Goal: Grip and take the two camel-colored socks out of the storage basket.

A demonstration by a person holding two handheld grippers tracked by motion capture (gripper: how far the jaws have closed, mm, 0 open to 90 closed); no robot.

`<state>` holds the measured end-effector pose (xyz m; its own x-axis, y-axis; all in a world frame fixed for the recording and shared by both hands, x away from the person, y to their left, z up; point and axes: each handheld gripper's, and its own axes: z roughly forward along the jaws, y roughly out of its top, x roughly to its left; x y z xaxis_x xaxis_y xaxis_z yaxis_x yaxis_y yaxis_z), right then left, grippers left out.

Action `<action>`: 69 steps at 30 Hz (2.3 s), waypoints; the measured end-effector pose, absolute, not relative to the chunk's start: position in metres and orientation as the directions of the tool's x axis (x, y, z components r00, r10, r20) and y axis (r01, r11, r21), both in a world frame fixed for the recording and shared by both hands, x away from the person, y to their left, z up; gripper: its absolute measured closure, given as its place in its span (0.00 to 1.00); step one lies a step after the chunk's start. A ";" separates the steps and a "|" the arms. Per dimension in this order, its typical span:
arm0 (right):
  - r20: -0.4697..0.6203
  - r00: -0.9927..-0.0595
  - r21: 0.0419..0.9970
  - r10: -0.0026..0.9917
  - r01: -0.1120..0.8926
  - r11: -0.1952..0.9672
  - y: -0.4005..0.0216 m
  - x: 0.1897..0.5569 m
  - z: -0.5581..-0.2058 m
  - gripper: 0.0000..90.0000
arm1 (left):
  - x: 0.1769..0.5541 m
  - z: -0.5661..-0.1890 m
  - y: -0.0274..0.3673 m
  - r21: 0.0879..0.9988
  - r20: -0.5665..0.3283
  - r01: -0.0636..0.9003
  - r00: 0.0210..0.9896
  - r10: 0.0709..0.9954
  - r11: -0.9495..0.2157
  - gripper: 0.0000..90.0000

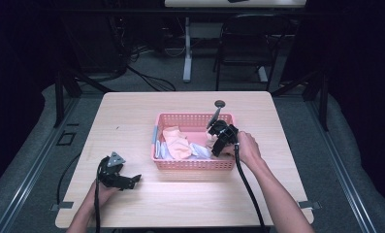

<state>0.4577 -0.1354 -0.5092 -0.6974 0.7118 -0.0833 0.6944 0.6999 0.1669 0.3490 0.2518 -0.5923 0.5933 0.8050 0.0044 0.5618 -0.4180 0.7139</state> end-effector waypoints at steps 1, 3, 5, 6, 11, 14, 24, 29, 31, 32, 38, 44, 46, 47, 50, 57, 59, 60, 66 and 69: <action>-0.076 -0.702 0.153 0.708 0.693 0.704 -0.136 0.459 -0.511 0.44 | 0.349 -0.592 0.252 0.714 0.004 0.562 0.593 0.805 -0.418 0.00; -0.071 -0.699 0.141 0.712 0.699 0.701 -0.137 0.459 -0.512 0.57 | 0.349 -0.592 0.252 0.714 0.005 0.562 0.593 0.805 -0.418 0.00; -0.055 -0.695 0.144 0.717 0.705 0.694 -0.137 0.459 -0.513 0.63 | 0.349 -0.592 0.252 0.714 0.005 0.562 0.594 0.805 -0.419 0.00; -0.045 -0.692 0.137 0.720 0.710 0.691 -0.137 0.459 -0.513 0.67 | 0.349 -0.592 0.252 0.714 0.004 0.562 0.593 0.805 -0.418 0.00; -0.006 -0.672 0.167 0.741 0.730 0.663 -0.142 0.455 -0.506 0.83 | 0.349 -0.592 0.252 0.714 0.005 0.562 0.593 0.805 -0.418 0.00; 0.002 -0.673 0.165 0.740 0.730 0.663 -0.145 0.454 -0.500 0.84 | 0.349 -0.592 0.252 0.714 0.005 0.562 0.594 0.805 -0.418 0.00; 0.022 -0.658 0.215 0.753 0.738 0.639 -0.156 0.449 -0.476 0.83 | 0.349 -0.592 0.252 0.714 0.004 0.562 0.593 0.805 -0.418 0.00; 0.042 -0.656 0.229 0.754 0.740 0.632 -0.160 0.449 -0.466 0.83 | 0.349 -0.592 0.252 0.714 0.004 0.562 0.594 0.805 -0.418 0.00; 0.040 -0.651 0.237 0.758 0.743 0.626 -0.160 0.449 -0.465 0.83 | 0.349 -0.592 0.252 0.714 0.005 0.562 0.593 0.805 -0.418 0.00; 0.039 -0.653 0.236 0.756 0.742 0.628 -0.161 0.449 -0.462 0.83 | 0.349 -0.592 0.252 0.714 0.005 0.562 0.593 0.805 -0.418 0.00; 0.031 -0.663 0.237 0.748 0.732 0.639 -0.162 0.447 -0.449 0.82 | 0.349 -0.592 0.252 0.714 0.005 0.562 0.593 0.805 -0.418 0.00; 0.031 -0.667 0.246 0.745 0.727 0.641 -0.162 0.443 -0.434 0.82 | 0.349 -0.592 0.252 0.714 0.005 0.562 0.593 0.805 -0.419 0.00; 0.028 -0.669 0.256 0.743 0.723 0.642 -0.163 0.441 -0.429 0.82 | 0.349 -0.592 0.252 0.714 0.005 0.562 0.593 0.805 -0.418 0.00; 0.033 -0.672 0.259 0.740 0.721 0.643 -0.164 0.440 -0.423 0.82 | 0.349 -0.592 0.252 0.713 0.006 0.561 0.594 0.804 -0.420 0.00; 0.033 -0.673 0.265 0.739 0.719 0.643 -0.165 0.438 -0.418 0.82 | 0.349 -0.592 0.252 0.714 0.005 0.562 0.593 0.805 -0.418 0.00; 0.010 -0.678 0.260 0.735 0.711 0.653 -0.170 0.433 -0.401 0.82 | 0.349 -0.592 0.252 0.714 0.005 0.562 0.593 0.805 -0.419 0.00; 0.006 -0.677 0.261 0.736 0.711 0.653 -0.172 0.431 -0.397 0.82 | 0.349 -0.592 0.252 0.714 0.005 0.562 0.593 0.805 -0.418 0.00; -0.001 -0.679 0.262 0.734 0.708 0.656 -0.173 0.431 -0.394 0.82 | 0.349 -0.592 0.252 0.714 0.005 0.562 0.593 0.805 -0.418 0.00; -0.022 -0.678 0.246 0.735 0.709 0.661 -0.179 0.425 -0.384 0.82 | 0.349 -0.592 0.252 0.714 0.005 0.562 0.593 0.805 -0.418 0.00; -0.022 -0.672 0.235 0.740 0.716 0.657 -0.183 0.423 -0.380 0.82 | 0.349 -0.592 0.252 0.714 0.005 0.561 0.593 0.805 -0.418 0.00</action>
